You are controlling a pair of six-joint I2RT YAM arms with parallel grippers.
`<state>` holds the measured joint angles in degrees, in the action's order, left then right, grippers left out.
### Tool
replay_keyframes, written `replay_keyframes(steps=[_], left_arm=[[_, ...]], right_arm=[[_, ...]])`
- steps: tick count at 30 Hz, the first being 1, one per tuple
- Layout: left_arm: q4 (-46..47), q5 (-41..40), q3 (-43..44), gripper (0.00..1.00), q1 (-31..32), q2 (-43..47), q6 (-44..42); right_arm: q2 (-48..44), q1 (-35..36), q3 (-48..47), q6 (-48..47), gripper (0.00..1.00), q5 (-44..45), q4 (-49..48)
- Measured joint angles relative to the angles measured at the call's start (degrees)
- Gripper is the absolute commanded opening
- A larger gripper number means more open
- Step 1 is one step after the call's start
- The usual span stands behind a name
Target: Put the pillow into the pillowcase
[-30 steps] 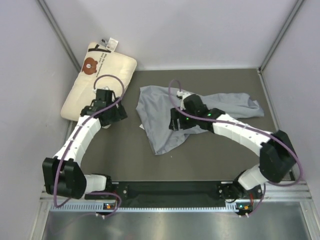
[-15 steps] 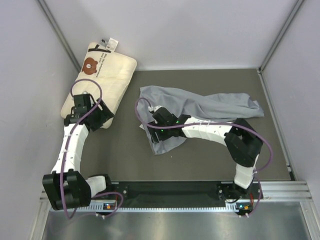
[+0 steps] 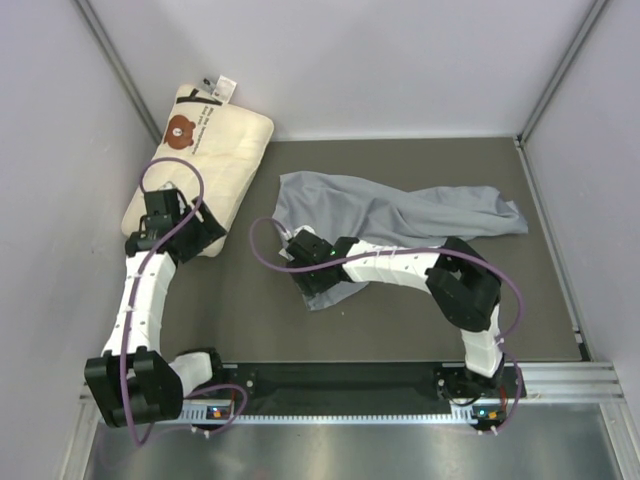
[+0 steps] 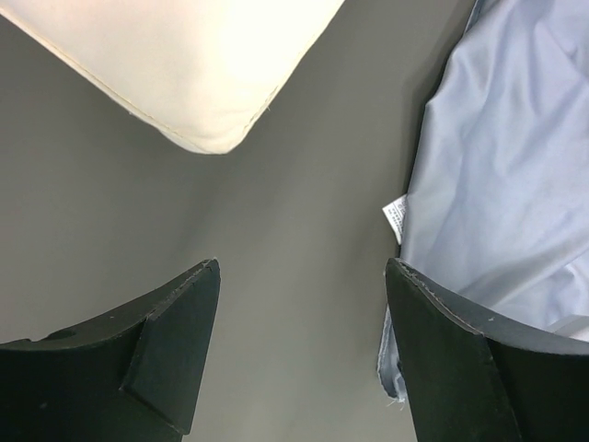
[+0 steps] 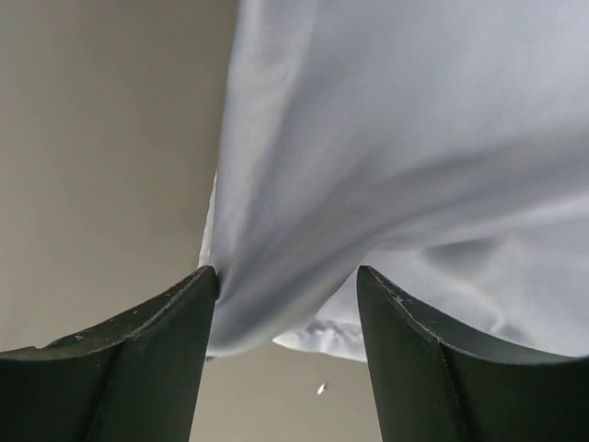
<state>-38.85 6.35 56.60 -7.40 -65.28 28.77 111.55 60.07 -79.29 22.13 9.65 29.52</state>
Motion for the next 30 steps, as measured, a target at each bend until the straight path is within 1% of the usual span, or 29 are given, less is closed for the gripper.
replay_keyframes(steps=[4, 10, 13, 17, 21, 24, 30], left_arm=[[-0.3, -1.1, 0.0, 0.77, 0.0, 1.1, -0.4], [-0.3, -2.7, 0.0, 0.78, 0.0, 4.0, -0.4], [-0.3, -3.9, -0.1, 0.78, 0.0, 4.0, -0.3], [-0.2, -4.7, -0.2, 0.78, 0.0, 4.0, 0.0], [-0.2, -4.8, -0.4, 0.78, -0.1, 4.0, 0.3], [-0.2, -5.6, -0.4, 0.78, -0.2, 4.0, 0.3], [-0.2, -7.3, -0.4, 0.79, -0.5, 4.0, 0.2]], right_arm=[[-1.2, 0.7, 0.6, 0.4, 0.61, 0.9, 1.9], [-5.6, 0.9, 1.5, 0.6, 0.63, 2.6, 4.4], [-6.6, 1.2, 0.0, 0.5, 0.63, 3.2, 6.0], [-6.4, 1.3, -4.3, -0.1, 0.64, 3.3, 7.5], [-3.6, 1.3, -10.7, -1.1, 0.63, 3.1, 7.7], [0.3, 1.3, -14.3, -1.6, 0.63, 2.9, 7.3], [7.0, 1.3, -15.0, -2.0, 0.62, 2.8, 7.8]])
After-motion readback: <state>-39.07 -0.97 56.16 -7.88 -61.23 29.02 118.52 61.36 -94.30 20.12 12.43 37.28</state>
